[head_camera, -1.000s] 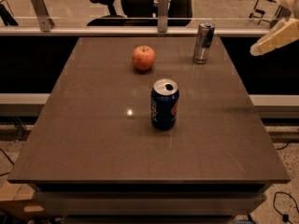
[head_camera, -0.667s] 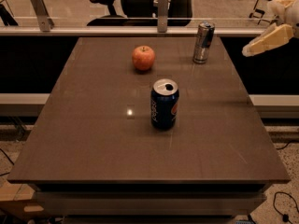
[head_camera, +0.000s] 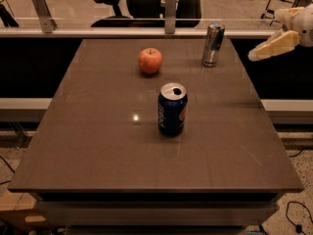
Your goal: Pick redbull can
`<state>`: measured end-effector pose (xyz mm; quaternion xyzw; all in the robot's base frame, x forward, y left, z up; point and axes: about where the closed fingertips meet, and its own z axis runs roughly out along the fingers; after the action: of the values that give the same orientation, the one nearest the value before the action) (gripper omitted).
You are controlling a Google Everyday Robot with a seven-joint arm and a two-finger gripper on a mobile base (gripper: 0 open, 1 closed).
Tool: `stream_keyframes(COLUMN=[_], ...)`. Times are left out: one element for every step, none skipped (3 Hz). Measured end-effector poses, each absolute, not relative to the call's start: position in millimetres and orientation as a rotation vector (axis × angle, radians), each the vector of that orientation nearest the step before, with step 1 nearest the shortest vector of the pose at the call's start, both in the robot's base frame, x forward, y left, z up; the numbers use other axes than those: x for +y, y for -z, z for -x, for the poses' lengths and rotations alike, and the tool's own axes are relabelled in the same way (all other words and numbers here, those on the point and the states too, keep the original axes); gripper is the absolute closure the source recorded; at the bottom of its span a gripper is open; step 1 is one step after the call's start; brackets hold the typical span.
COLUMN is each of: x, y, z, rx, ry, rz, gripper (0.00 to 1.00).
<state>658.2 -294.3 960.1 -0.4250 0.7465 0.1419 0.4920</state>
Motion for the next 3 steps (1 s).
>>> stream_keyframes(x=[-293.9, -283.0, -274.9], y=[-956.3, -947.8, -938.0], z=[-670.3, -693.7, -709.1], rx=[1.767, 1.668, 1.614], ry=[-0.392, -0.480, -0.539], rz=[1.037, 1.042, 1.049], gripper=[0.00, 0.00, 0.00])
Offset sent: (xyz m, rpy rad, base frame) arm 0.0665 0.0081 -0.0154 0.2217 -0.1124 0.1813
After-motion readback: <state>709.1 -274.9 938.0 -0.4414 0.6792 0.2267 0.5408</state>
